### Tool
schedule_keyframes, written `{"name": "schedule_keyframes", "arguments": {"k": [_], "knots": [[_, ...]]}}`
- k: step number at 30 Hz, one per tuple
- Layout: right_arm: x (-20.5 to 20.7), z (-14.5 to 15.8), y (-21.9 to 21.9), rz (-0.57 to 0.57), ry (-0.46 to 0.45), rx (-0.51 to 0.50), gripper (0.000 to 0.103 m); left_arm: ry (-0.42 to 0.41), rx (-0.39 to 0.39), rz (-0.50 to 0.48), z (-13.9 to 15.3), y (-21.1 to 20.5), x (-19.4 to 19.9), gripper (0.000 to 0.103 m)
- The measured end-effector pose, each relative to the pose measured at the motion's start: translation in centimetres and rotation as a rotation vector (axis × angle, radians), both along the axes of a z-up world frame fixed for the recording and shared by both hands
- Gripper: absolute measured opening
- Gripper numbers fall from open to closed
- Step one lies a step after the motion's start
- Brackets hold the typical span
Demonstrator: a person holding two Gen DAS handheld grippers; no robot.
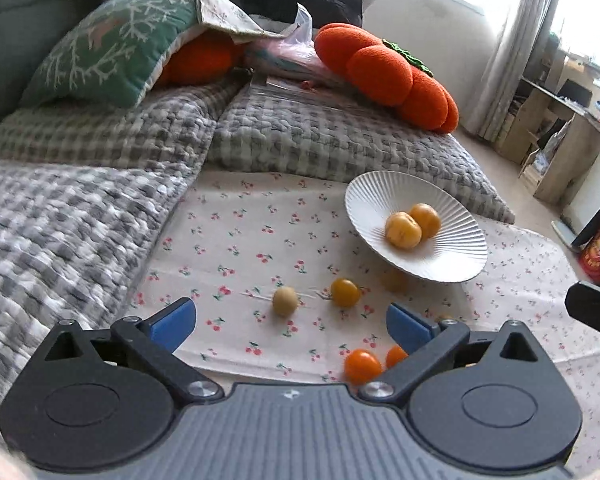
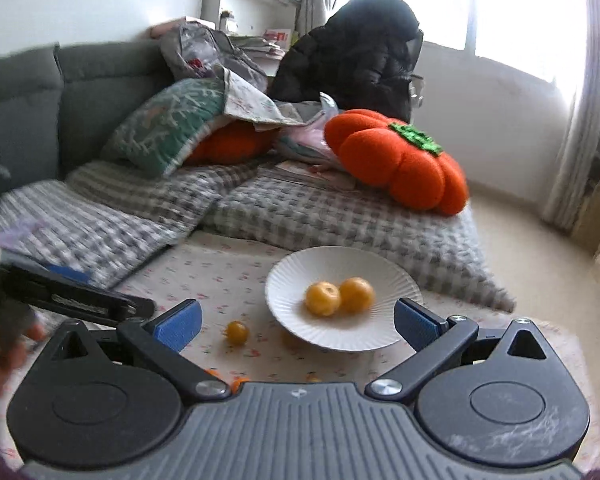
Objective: Organize fruits
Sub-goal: 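Move both open tools back over the remaining fruit pile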
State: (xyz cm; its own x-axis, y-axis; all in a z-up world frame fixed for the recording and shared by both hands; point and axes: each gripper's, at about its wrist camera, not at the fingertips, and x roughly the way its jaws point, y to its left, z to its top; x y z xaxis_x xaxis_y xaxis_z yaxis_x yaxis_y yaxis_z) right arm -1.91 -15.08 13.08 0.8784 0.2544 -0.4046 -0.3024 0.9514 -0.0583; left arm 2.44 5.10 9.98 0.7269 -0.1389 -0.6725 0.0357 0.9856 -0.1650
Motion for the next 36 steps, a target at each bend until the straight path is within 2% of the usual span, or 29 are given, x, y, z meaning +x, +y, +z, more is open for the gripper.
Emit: {"name": "schedule_keyframes", "arguments": {"k": [5,13,26,31,34,36], "knots": [[0.2,-0.9,0.1,0.015,0.063,0.018,0.101,0.014,0.037,-0.011,-0.6,-0.3,-0.3,0.094],[0.1,-1.7,0.2,0.082,0.189,0.094,0.096,0.082,-0.037,0.011,-1.6,1.2,-0.5,0.094],[-0.4,-2.4,1.0,0.134,0.255,0.050,0.091,0.122,-0.064,0.027,-2.3,2.1,-1.3,0.094],[0.6,-1.8,-1.2,0.063,0.257,0.149,0.091,0.150,-0.118,0.045,-2.5,3.2,-1.6,0.094],[1.2,-2.2,-2.4,0.028,0.294,0.217,0.091,0.167,-0.154,0.081,-2.8,4.0,-1.5,0.094],[1.5,-2.6,-2.5,0.026,0.318,0.226,0.090,0.183,-0.160,0.081,-3.2,4.0,-1.6,0.094]]}}
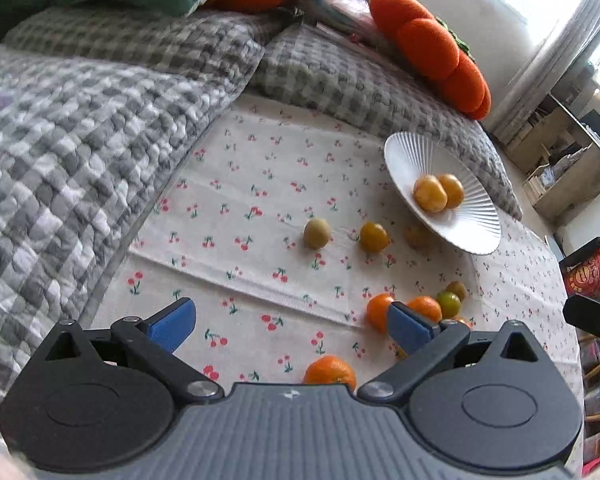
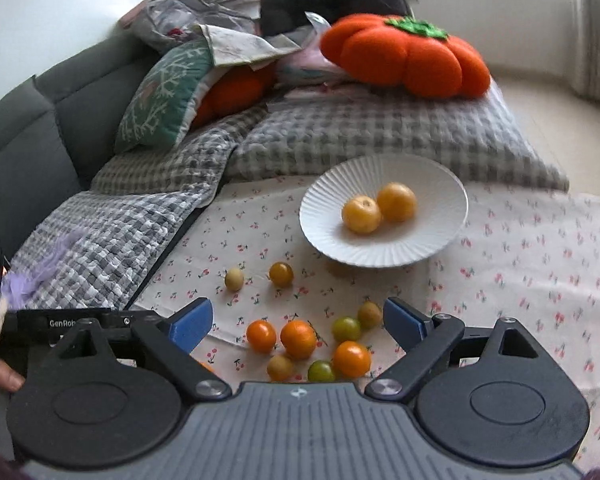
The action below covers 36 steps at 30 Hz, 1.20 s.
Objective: Organize fruits
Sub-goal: 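Move both open tools back over the remaining fruit pile, then close the left tool on a leafy mandarin while the right tool grasps a small orange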
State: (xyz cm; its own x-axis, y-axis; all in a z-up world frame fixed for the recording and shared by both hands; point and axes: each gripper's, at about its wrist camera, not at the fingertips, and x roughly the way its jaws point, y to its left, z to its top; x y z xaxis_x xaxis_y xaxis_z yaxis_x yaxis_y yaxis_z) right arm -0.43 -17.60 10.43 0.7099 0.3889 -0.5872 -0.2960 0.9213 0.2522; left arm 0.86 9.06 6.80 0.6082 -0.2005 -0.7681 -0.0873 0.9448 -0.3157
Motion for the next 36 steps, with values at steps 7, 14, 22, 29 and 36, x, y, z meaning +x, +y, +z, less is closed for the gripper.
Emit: {"name": "schedule_keyframes", "arguments": {"k": [7,14,22,29,36], "knots": [[0.6,-1.2,0.5,0.010,0.068,0.013,0.081,0.021,0.061,-0.108,-1.5,-2.4,-0.7,0.093],[0.7,-2.0,0.9,0.006,0.088,0.004,0.080,0.033,0.116,-0.198,-3.0,-4.5,-0.9,0.087],[2.0,-3.9,3.2,0.050,0.068,-0.079,0.066,0.064,0.204,-0.215,-5.2,-6.2,-0.7,0.050],[3.4,-5.7,4.8,0.084,0.027,-0.177,0.052,0.052,0.198,-0.205,-5.0,-5.9,-0.8,0.028],[4.0,-6.6,5.9,0.107,0.010,-0.240,0.048,0.055,0.185,-0.198,-5.0,-6.0,-0.6,0.027]]}}
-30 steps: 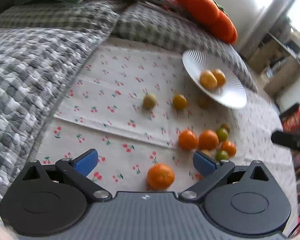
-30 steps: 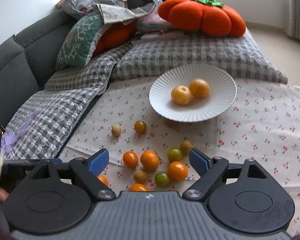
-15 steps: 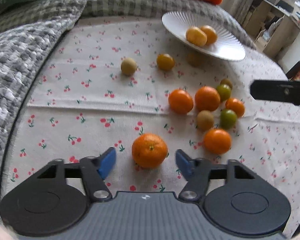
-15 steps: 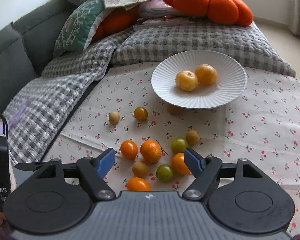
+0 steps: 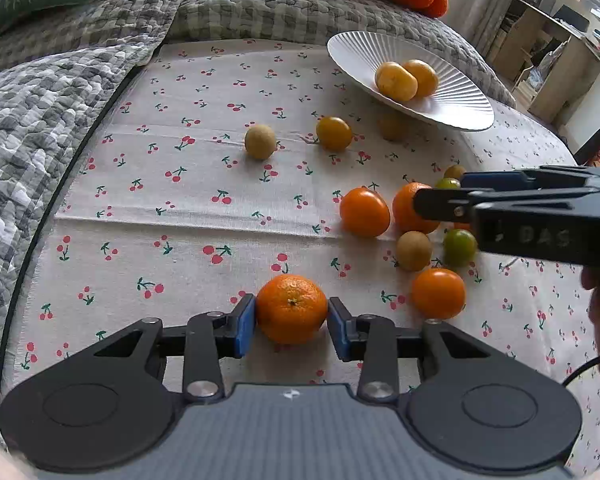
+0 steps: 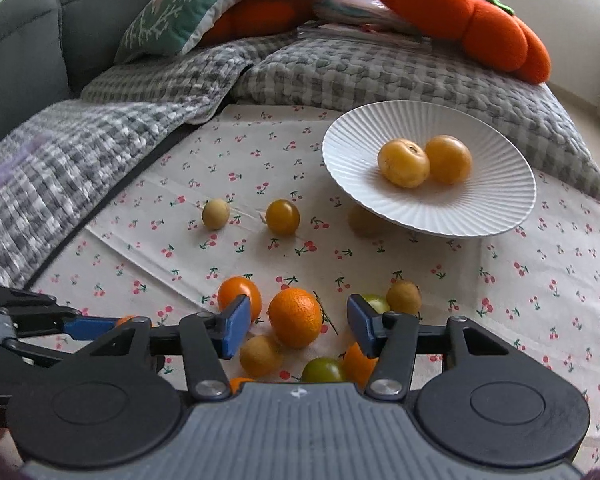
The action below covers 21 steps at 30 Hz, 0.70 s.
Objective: Organize fruits
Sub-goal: 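Close the left tool on a leafy mandarin while the right tool grasps a small orange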
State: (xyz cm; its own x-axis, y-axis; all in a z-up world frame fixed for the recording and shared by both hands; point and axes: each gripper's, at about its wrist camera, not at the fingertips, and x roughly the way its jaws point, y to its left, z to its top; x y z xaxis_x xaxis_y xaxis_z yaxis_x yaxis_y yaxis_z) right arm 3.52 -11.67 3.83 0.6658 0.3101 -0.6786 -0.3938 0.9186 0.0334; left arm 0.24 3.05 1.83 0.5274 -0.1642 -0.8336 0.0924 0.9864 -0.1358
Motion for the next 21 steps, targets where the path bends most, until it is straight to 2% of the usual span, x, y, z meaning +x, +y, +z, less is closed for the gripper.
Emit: {"name": "schedule_keyframes", "arguments": {"k": [2,7,21], "knots": [[0.2,-0.3,0.3,0.002,0.001,-0.016,0.045,0.000,-0.004,0.001,0.0,0.0,0.0,0.027],[0.6,-0.9,0.9,0.013,0.004,-0.051,0.029,0.000,-0.010,0.004,0.1,0.1,0.0,0.027],[-0.1,-0.5,1.8,0.034,-0.053,-0.101,0.027,-0.006,-0.016,0.007,0.3,0.1,0.0,0.027]]}}
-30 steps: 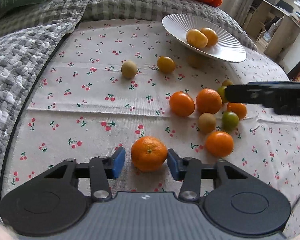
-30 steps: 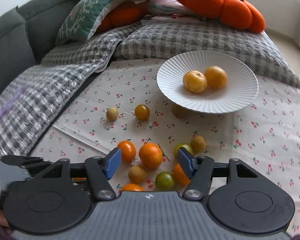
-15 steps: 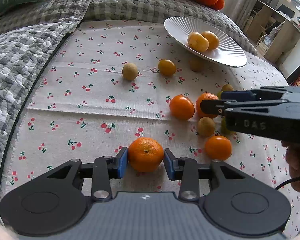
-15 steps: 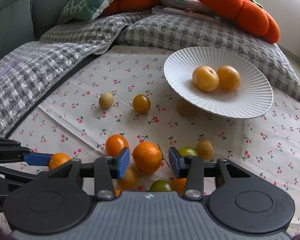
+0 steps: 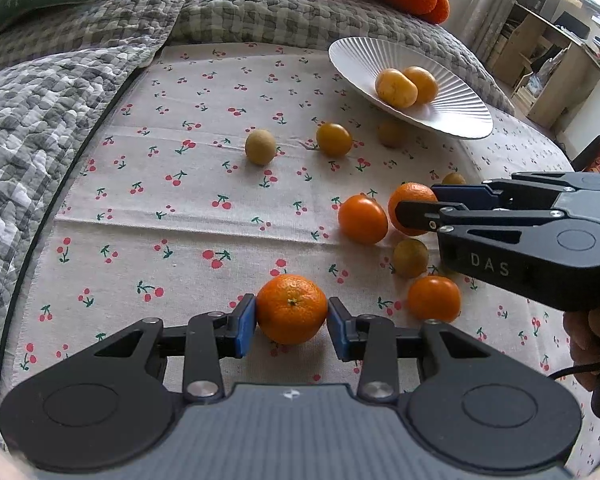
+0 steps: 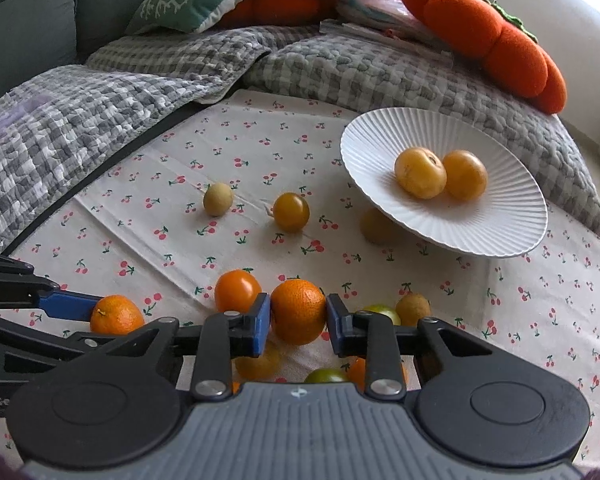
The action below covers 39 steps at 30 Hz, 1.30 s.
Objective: Organize fruits
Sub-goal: 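Close the left tool on a leafy mandarin while the right tool grasps a small orange, then carry both held mandarins up and over to the white plate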
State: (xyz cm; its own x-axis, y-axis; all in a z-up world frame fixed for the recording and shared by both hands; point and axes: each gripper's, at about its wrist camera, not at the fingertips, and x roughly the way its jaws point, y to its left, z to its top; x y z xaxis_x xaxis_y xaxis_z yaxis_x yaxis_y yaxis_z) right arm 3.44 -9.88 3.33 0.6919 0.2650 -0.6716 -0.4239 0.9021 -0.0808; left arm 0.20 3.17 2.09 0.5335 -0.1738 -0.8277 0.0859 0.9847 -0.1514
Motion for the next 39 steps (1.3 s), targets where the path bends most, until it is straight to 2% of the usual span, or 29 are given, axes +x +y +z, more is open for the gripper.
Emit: {"name": "schedule_keyframes", "arguments": {"k": [27,39], "knots": [[-1.7,4.3,-1.7,-0.010,-0.068,0.161,0.027,-0.049,-0.032,0.015,1.1,0.4,-0.1,0.026],[-2.8,5.9,-2.2,0.008,-0.092,0.217,0.027,-0.089,-0.089,0.029,2.1,0.8,-0.2,0.026]]}}
